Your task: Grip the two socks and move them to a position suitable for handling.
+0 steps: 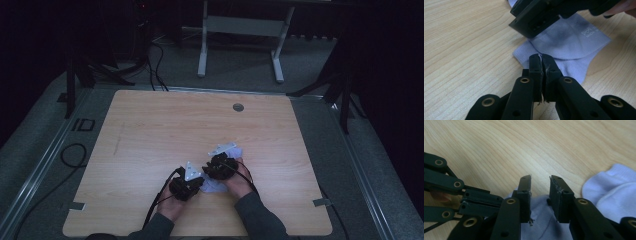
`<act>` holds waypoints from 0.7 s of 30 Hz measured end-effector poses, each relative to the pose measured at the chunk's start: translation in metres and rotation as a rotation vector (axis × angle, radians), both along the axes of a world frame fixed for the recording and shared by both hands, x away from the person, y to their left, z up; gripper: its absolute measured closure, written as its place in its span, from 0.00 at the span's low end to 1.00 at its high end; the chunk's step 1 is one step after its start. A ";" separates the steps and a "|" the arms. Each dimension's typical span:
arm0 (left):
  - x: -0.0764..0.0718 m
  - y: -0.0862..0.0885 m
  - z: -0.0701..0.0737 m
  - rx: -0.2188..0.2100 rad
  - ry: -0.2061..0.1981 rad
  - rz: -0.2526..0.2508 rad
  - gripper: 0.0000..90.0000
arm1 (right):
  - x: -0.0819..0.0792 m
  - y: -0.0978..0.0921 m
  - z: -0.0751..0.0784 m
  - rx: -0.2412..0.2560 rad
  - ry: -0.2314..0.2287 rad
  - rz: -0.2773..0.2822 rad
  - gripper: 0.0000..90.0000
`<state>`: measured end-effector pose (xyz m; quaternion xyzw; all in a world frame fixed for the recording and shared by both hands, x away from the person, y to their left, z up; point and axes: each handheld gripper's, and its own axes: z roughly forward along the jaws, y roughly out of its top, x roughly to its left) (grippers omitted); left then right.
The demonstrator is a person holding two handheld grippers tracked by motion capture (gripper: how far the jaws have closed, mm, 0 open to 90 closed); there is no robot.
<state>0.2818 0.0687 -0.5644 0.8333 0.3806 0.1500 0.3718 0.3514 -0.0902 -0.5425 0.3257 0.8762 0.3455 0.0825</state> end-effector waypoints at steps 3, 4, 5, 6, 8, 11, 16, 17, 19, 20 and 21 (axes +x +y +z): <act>0.000 0.000 0.000 0.000 -0.001 0.001 0.97 | 0.002 0.002 -0.004 -0.020 0.027 0.002 0.75; 0.000 0.000 0.000 0.000 -0.001 0.000 0.97 | 0.002 0.003 -0.006 -0.027 0.036 -0.003 0.75; 0.000 0.000 0.000 0.000 -0.002 0.000 0.97 | 0.003 0.002 -0.007 -0.023 0.044 -0.004 0.76; 0.000 0.000 0.000 0.001 -0.002 0.000 0.97 | 0.003 0.002 -0.007 -0.018 0.051 -0.007 0.79; 0.000 0.000 0.000 0.001 -0.001 0.000 0.97 | 0.003 0.003 -0.006 -0.022 0.047 -0.003 0.85; 0.000 0.000 0.000 -0.001 -0.001 0.000 0.97 | 0.001 0.004 -0.004 -0.030 0.026 -0.002 0.94; 0.000 0.000 0.000 -0.001 -0.003 0.002 0.97 | -0.004 0.002 0.001 -0.020 0.003 -0.009 0.96; 0.000 -0.001 0.000 -0.002 -0.003 0.003 0.97 | -0.006 0.001 0.004 -0.013 0.000 -0.010 0.96; 0.000 0.000 0.000 0.000 -0.005 0.003 0.97 | -0.008 -0.001 0.008 0.000 -0.009 -0.010 0.97; 0.000 0.000 0.000 0.000 -0.004 0.003 0.97 | -0.009 -0.002 0.009 0.006 -0.012 -0.010 0.97; 0.000 0.000 0.000 0.000 -0.004 0.003 0.97 | -0.011 -0.003 0.012 0.017 -0.015 -0.010 0.97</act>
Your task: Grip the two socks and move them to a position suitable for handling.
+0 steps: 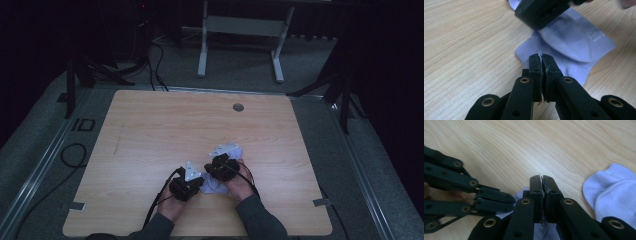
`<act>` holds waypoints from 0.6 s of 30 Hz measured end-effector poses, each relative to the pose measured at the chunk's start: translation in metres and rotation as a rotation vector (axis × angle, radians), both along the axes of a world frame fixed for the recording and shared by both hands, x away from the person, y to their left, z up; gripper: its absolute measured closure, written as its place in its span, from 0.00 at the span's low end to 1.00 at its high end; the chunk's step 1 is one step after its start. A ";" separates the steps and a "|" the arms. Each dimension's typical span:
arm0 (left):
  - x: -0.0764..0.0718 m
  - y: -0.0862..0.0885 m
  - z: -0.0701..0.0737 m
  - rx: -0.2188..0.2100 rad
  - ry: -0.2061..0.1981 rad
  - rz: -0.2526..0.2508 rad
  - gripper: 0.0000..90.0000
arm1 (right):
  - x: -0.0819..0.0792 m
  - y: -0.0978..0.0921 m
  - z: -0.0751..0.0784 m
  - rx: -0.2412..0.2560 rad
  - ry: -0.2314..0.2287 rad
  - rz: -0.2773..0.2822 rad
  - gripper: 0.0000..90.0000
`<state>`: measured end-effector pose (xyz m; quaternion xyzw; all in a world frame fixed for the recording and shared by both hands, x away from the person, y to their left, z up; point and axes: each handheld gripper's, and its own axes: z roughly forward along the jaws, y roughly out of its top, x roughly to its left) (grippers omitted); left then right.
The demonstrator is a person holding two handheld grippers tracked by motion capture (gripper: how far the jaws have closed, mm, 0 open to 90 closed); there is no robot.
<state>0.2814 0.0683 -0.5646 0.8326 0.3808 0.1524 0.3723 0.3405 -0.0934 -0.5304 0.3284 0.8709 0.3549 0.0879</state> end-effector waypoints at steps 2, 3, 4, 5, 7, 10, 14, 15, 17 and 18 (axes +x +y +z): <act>0.000 0.000 0.000 0.001 0.001 0.000 0.97 | -0.003 -0.003 0.004 0.013 -0.006 -0.001 0.97; 0.000 0.000 0.000 0.000 0.001 0.000 0.97 | -0.004 -0.004 0.006 0.018 -0.009 -0.001 0.97; 0.000 0.000 0.000 -0.002 0.001 0.002 0.97 | -0.005 -0.007 0.008 0.023 -0.014 0.001 0.97; 0.000 0.000 0.000 -0.001 0.001 0.002 0.97 | -0.006 -0.009 0.010 0.028 -0.014 0.000 0.97; 0.000 0.000 0.000 -0.002 -0.001 0.003 0.97 | -0.009 -0.016 0.014 0.040 -0.019 -0.008 0.97; 0.000 0.000 0.000 -0.002 0.000 0.004 0.97 | -0.013 -0.028 0.018 0.070 -0.016 -0.019 0.97; -0.001 0.000 0.000 -0.004 -0.001 0.008 0.97 | -0.018 -0.046 0.022 0.089 -0.014 -0.050 0.97; -0.001 0.000 0.000 -0.005 -0.002 0.009 0.97 | -0.019 -0.050 0.022 0.093 -0.015 -0.056 0.97; -0.001 0.000 0.000 -0.005 -0.003 0.009 0.97 | -0.020 -0.061 0.022 0.100 -0.011 -0.076 0.97; -0.001 0.000 0.000 -0.004 -0.003 0.009 0.97 | -0.021 -0.068 0.021 0.104 -0.009 -0.088 0.97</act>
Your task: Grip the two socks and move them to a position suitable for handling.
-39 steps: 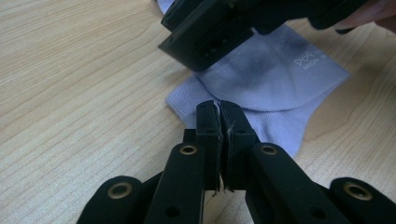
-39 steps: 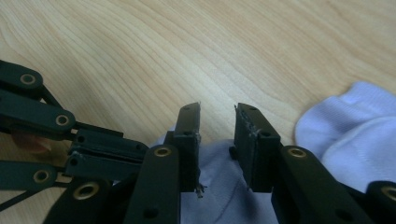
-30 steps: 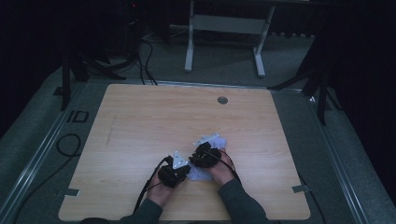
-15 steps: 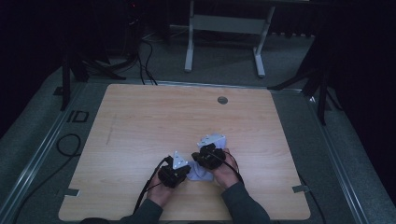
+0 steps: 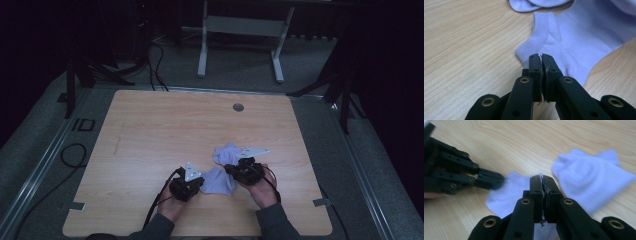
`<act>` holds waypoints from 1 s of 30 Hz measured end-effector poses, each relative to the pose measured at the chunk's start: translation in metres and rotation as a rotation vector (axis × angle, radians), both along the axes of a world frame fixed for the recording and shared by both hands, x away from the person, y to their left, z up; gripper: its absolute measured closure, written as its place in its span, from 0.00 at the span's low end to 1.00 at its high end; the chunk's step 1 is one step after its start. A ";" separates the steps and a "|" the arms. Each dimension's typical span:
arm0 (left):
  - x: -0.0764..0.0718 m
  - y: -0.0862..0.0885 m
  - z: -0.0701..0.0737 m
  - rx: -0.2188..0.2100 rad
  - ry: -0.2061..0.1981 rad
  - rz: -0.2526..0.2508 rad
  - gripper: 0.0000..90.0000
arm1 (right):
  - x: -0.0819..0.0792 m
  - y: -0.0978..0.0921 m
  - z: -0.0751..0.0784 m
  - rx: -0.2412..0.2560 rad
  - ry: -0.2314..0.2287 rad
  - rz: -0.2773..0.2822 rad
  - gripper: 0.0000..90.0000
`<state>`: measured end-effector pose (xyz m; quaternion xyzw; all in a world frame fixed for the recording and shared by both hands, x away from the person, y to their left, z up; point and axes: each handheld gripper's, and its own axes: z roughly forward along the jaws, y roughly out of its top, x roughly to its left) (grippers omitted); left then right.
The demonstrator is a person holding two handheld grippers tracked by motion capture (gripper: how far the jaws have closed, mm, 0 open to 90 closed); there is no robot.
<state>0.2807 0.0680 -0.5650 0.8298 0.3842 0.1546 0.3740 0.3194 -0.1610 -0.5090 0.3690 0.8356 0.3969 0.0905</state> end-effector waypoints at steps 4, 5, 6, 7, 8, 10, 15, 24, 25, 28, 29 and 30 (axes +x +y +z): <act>0.000 0.000 0.000 -0.005 0.003 0.003 0.97 | -0.001 -0.014 -0.003 -0.005 0.006 -0.029 0.97; 0.000 0.000 0.000 -0.004 0.006 0.001 0.97 | -0.002 -0.020 -0.004 -0.004 0.009 -0.041 0.97; 0.000 0.001 0.000 -0.005 0.006 0.001 0.97 | -0.002 -0.027 -0.006 -0.004 0.014 -0.053 0.97; 0.000 0.001 0.000 -0.005 0.007 0.001 0.97 | -0.002 -0.032 -0.006 -0.005 0.018 -0.063 0.96; 0.000 0.001 0.000 -0.004 0.006 0.001 0.97 | -0.002 -0.036 -0.006 -0.008 0.021 -0.072 0.96; 0.000 0.001 0.000 -0.009 0.008 0.003 0.97 | -0.003 -0.045 -0.007 -0.008 0.029 -0.080 0.96; 0.000 0.001 0.000 -0.013 0.010 0.002 0.96 | -0.004 -0.062 -0.006 -0.011 0.037 -0.109 0.96; 0.000 0.002 0.001 -0.013 0.020 -0.006 0.92 | -0.001 -0.066 -0.016 -0.051 0.060 -0.122 0.95; -0.001 0.002 0.001 -0.012 0.022 -0.007 0.91 | -0.001 -0.065 -0.018 -0.055 0.061 -0.119 0.94; -0.002 0.002 0.001 -0.008 0.023 -0.007 0.91 | -0.001 -0.062 -0.020 -0.073 0.061 -0.112 0.93; -0.003 0.002 0.002 -0.002 0.026 -0.003 0.91 | -0.001 -0.061 -0.021 -0.074 0.058 -0.109 0.92; -0.004 0.002 0.002 0.000 0.026 -0.001 0.91 | -0.002 -0.060 -0.020 -0.073 0.059 -0.107 0.92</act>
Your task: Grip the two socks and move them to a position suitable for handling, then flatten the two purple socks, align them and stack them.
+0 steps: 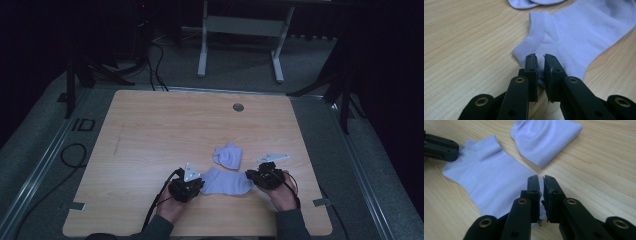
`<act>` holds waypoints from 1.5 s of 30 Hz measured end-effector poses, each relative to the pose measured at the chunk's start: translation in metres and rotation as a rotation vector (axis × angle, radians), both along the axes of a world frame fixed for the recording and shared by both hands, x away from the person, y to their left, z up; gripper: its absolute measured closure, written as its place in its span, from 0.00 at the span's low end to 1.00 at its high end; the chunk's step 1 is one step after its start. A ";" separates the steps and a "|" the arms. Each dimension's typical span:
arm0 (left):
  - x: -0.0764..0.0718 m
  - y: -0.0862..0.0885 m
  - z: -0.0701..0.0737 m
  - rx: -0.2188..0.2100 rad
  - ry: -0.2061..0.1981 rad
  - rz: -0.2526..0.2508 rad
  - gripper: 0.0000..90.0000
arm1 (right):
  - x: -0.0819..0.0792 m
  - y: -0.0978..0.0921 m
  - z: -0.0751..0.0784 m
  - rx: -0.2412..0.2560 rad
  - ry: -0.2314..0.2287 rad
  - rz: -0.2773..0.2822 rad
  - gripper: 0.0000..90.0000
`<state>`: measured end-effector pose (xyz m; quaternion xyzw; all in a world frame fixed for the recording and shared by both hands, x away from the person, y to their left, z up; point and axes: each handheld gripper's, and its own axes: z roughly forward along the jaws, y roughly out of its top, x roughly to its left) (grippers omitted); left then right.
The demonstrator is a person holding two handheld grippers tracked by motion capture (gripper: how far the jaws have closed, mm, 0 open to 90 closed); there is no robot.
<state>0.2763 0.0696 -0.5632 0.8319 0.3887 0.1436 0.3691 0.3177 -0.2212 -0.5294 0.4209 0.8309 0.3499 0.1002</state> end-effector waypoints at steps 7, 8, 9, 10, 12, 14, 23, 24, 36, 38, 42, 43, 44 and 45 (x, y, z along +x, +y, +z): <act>-0.001 0.000 0.000 0.001 0.002 0.003 0.90 | 0.000 0.001 -0.001 0.003 -0.001 0.010 0.89; -0.001 0.000 0.000 0.001 0.002 0.002 0.90 | 0.000 0.001 -0.002 0.002 0.000 0.012 0.88; -0.001 0.000 0.000 0.000 0.002 0.002 0.90 | 0.000 0.002 -0.003 0.001 0.002 0.013 0.88; -0.001 0.000 0.000 0.000 0.002 0.002 0.90 | 0.001 0.002 -0.003 0.001 0.001 0.016 0.88; -0.001 0.000 0.000 -0.001 0.003 0.000 0.90 | 0.000 0.003 -0.003 0.002 0.004 0.018 0.87; -0.002 0.000 0.000 -0.004 0.003 -0.003 0.88 | 0.000 0.004 -0.003 0.008 0.005 0.024 0.86; -0.002 0.000 0.000 -0.006 0.002 -0.002 0.88 | -0.002 0.011 0.000 0.009 -0.023 0.032 0.81; -0.002 0.000 0.000 -0.006 0.002 -0.003 0.88 | -0.003 0.011 0.000 0.012 -0.025 0.027 0.80; -0.002 0.000 -0.001 -0.010 0.000 -0.006 0.87 | 0.000 0.031 0.005 0.010 -0.068 0.046 0.76; -0.002 0.000 -0.001 -0.013 -0.001 -0.006 0.87 | 0.002 0.036 0.006 0.002 -0.073 0.057 0.76; -0.002 0.000 -0.001 -0.016 -0.002 -0.007 0.87 | 0.013 0.046 0.009 -0.009 -0.072 0.076 0.77; -0.002 0.000 -0.001 -0.017 -0.003 -0.007 0.87 | 0.017 0.049 0.009 -0.017 -0.065 0.082 0.77; -0.002 0.000 -0.001 -0.019 -0.002 -0.007 0.87 | 0.022 0.052 0.008 -0.027 -0.058 0.084 0.77; -0.002 0.000 -0.001 -0.019 -0.001 -0.008 0.87 | 0.026 0.054 0.008 -0.035 -0.052 0.084 0.77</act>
